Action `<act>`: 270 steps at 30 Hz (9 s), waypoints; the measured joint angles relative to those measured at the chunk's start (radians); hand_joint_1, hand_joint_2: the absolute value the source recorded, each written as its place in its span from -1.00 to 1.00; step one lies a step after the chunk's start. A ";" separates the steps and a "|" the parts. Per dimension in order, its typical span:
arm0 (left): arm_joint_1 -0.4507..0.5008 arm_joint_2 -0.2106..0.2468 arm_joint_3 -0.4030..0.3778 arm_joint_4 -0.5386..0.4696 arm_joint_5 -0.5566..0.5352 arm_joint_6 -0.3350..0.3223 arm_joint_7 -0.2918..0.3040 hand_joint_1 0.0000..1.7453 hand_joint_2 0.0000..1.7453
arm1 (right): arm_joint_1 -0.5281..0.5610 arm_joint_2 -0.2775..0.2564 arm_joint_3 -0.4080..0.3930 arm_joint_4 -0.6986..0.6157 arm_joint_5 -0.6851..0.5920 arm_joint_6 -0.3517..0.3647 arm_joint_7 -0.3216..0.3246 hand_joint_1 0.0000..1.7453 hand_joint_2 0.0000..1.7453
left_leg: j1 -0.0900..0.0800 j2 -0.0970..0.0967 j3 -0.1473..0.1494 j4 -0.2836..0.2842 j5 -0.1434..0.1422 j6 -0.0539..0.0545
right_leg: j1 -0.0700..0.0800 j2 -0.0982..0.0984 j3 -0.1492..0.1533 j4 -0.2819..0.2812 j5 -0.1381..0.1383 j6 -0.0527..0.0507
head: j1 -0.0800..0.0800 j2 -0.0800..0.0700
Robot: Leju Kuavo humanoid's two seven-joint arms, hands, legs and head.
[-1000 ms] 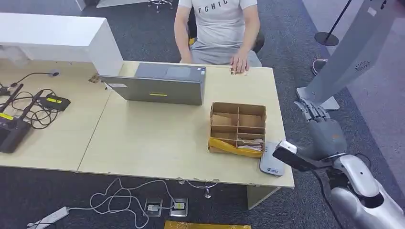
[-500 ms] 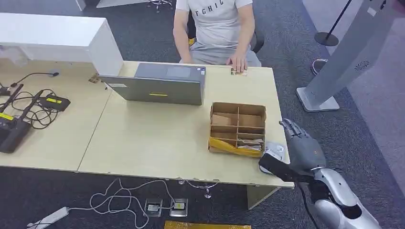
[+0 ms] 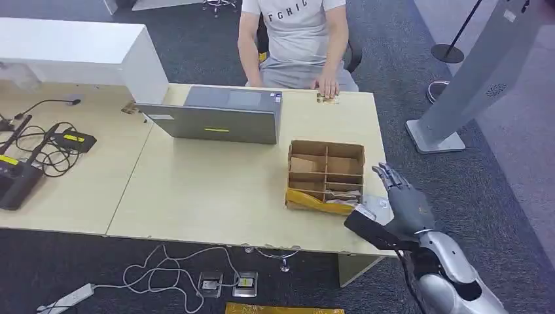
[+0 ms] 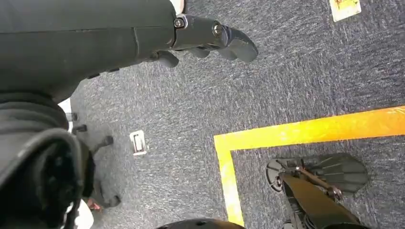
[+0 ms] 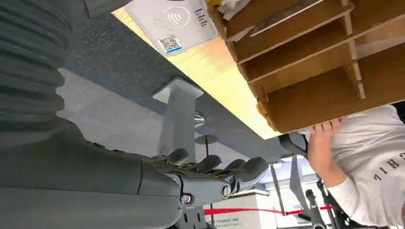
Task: Pass the card to the sensor for recognition and then transmit it.
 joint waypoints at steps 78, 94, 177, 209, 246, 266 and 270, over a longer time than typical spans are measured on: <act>-0.008 -0.005 -0.001 0.000 -0.042 -0.035 -0.017 -1.00 -1.00 | -0.076 0.198 0.032 0.123 0.235 0.130 0.010 -1.00 1.00 | 0.000 0.000 0.000 0.000 0.000 0.000 | 0.000 0.000 0.000 0.000 0.000 0.000 | 0.000 0.000; -0.018 -0.005 -0.001 0.000 -0.038 -0.039 -0.015 -1.00 -1.00 | -0.100 0.207 0.032 0.146 0.265 0.117 -0.010 -1.00 1.00 | 0.000 0.000 0.000 0.000 0.000 0.000 | 0.000 0.000 0.000 0.000 0.000 0.000 | 0.000 0.000; -0.026 0.005 0.000 0.000 -0.051 -0.049 -0.005 -1.00 -1.00 | -0.139 0.277 0.032 0.284 0.339 0.134 -0.037 -1.00 1.00 | 0.000 0.000 0.000 0.000 0.000 0.000 | 0.000 0.000 0.000 0.000 0.000 0.000 | 0.000 0.000; -0.023 0.010 0.000 0.000 -0.035 -0.040 -0.005 -1.00 -1.00 | -0.185 0.301 0.049 0.398 0.381 0.101 -0.054 1.00 1.00 | 0.000 0.000 0.000 0.000 0.000 0.000 | 0.000 0.000 0.000 0.000 0.000 0.000 | 0.000 0.000; -0.023 0.010 0.002 0.000 -0.039 -0.039 -0.016 -1.00 -1.00 | -0.278 0.297 -0.014 0.458 0.423 -0.078 -0.140 1.00 1.00 | 0.000 0.001 0.001 0.000 0.000 0.000 | 0.000 0.001 0.001 0.000 0.000 0.000 | 0.000 0.000; -0.047 0.006 0.001 0.000 -0.131 -0.050 -0.015 -1.00 -1.00 | -0.474 0.243 -0.134 0.417 0.469 -0.388 -0.300 1.00 1.00 | 0.000 0.001 0.001 0.000 0.001 0.000 | 0.000 0.002 0.000 0.000 0.001 -0.001 | 0.000 0.000; -0.053 0.000 0.000 0.000 -0.152 -0.056 -0.010 -1.00 -1.00 | -0.515 0.249 -0.129 0.542 0.522 -0.458 -0.306 1.00 1.00 | 0.000 0.001 0.000 0.000 0.001 0.000 | 0.000 0.001 0.000 0.001 0.001 -0.001 | 0.000 0.000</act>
